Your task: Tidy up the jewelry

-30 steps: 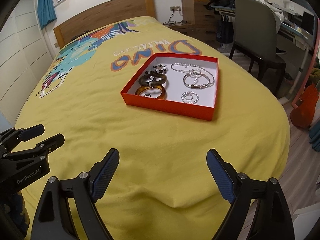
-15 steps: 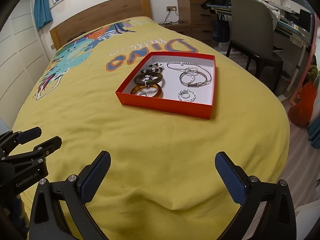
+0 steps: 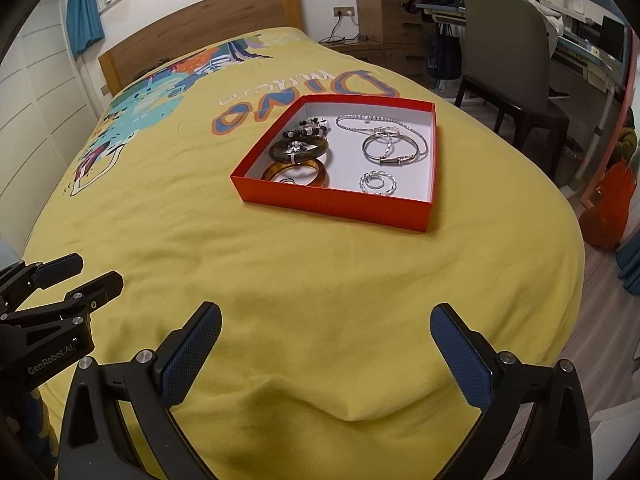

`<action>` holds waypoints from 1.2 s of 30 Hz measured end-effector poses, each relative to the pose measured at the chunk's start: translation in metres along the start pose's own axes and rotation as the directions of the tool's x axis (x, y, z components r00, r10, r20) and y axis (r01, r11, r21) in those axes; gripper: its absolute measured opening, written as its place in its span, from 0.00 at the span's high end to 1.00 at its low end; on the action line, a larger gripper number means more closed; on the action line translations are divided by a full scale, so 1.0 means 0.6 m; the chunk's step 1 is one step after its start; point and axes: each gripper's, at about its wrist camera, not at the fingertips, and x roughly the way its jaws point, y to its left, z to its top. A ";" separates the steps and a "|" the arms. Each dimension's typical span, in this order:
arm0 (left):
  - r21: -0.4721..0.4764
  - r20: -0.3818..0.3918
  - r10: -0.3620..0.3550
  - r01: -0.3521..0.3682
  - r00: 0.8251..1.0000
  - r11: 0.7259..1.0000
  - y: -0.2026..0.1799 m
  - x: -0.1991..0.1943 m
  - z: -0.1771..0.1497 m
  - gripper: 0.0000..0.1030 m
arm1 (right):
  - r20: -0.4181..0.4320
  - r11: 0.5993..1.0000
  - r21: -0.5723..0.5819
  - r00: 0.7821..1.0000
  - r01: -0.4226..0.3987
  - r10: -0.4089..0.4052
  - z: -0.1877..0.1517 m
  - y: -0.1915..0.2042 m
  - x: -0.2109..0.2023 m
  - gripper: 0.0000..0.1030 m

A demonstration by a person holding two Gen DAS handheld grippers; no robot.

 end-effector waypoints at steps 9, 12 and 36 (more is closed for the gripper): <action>-0.012 0.001 0.007 -0.007 1.000 1.000 0.004 0.000 -0.004 0.43 | -0.005 1.000 -0.004 1.000 0.001 -0.001 -0.002 0.002 0.001 0.01; -0.013 0.000 0.006 -0.006 1.000 1.000 0.004 -0.001 -0.003 0.43 | -0.003 1.000 -0.003 1.000 0.002 -0.002 -0.002 0.003 0.001 0.01; -0.001 0.008 0.001 0.000 1.000 1.000 0.000 -0.009 -0.004 0.43 | 0.002 1.000 -0.001 1.000 0.005 -0.005 -0.001 0.001 -0.006 0.01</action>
